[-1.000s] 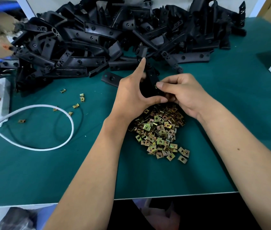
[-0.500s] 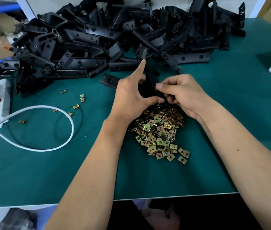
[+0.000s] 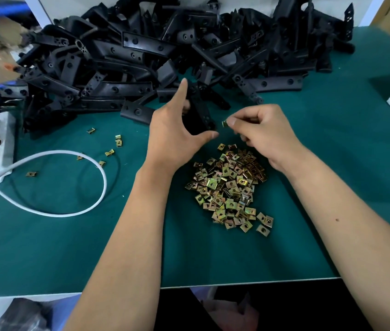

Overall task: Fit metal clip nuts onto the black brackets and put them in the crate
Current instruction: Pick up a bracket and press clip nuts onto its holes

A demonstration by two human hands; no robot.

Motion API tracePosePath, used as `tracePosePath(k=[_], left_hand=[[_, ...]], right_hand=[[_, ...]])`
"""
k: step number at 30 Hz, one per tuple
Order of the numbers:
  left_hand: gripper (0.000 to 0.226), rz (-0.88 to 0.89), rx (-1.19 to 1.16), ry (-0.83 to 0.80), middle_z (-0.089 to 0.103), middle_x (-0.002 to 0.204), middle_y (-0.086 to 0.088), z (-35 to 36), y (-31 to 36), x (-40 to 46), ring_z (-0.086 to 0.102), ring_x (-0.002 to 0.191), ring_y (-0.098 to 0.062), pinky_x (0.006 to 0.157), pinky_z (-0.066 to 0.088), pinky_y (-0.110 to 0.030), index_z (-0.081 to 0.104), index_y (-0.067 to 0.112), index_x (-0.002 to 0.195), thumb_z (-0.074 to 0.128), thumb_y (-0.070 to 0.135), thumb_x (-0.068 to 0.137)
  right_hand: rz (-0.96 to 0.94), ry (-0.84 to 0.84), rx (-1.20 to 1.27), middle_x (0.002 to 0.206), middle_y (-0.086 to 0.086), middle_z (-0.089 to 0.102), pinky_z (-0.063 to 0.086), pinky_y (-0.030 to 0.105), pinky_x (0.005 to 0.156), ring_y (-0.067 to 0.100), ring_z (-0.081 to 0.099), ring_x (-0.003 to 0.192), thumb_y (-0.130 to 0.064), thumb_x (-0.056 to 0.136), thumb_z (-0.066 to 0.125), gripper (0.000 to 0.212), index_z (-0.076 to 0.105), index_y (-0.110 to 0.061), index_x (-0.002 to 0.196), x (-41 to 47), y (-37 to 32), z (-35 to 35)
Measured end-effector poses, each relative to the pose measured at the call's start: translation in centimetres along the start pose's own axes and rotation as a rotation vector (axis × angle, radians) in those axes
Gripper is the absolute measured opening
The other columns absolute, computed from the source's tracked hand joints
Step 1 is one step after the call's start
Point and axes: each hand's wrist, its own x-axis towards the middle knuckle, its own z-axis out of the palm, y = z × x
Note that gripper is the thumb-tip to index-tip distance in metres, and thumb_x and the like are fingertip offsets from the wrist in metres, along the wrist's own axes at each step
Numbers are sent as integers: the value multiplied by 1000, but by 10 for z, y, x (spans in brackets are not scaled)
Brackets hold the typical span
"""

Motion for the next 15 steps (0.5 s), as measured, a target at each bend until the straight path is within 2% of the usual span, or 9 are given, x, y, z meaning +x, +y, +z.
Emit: tracePosePath(k=[3, 9, 12, 15], left_hand=[[119, 61, -15, -58, 68, 123, 1, 3, 4, -1, 61, 119, -12, 108, 44, -27, 30, 17, 161, 95, 45, 65], [118, 115, -56, -84, 69, 120, 3, 8, 8, -3, 61, 118, -10, 108, 44, -25, 32, 19, 160, 96, 41, 64], [118, 109, -77, -78, 70, 119, 5, 8, 7, -2, 61, 117, -7, 108, 42, -19, 32, 18, 160, 96, 41, 64], [118, 100, -87, -59, 69, 120, 6, 9, 6, -2, 60, 117, -5, 104, 36, -8, 33, 18, 160, 96, 43, 64]], right_hand=[[19, -17, 39, 66, -8, 70, 45, 14, 53, 3, 56, 58, -26, 93, 75, 11, 79, -28, 82, -1, -3, 3], [47, -52, 69, 63, -7, 65, 43, 15, 51, 7, 53, 60, -25, 92, 76, 15, 79, -26, 78, -3, -5, 2], [90, -49, 144, 62, -7, 63, 43, 17, 50, 7, 53, 58, -22, 93, 75, 15, 78, -23, 79, -2, -5, 1], [109, -49, 182, 63, -5, 61, 42, 17, 49, 10, 53, 59, -20, 93, 74, 14, 78, -20, 80, 0, -4, -1]])
